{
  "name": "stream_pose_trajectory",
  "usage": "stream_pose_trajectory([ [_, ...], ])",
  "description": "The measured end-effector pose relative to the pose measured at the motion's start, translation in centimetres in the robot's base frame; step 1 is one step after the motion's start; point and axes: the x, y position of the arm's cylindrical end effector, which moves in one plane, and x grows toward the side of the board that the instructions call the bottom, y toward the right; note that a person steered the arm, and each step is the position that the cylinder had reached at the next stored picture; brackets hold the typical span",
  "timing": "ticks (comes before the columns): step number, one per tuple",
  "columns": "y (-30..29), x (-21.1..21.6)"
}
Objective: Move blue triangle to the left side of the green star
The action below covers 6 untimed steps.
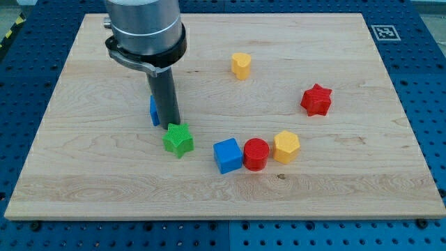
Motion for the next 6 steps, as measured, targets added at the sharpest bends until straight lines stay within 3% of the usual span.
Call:
stream_pose_trajectory([
  [2,5.1,-2.4],
  [3,3.8,-4.4],
  [5,-2.5,-4.4],
  [6,-2.5,-3.8],
])
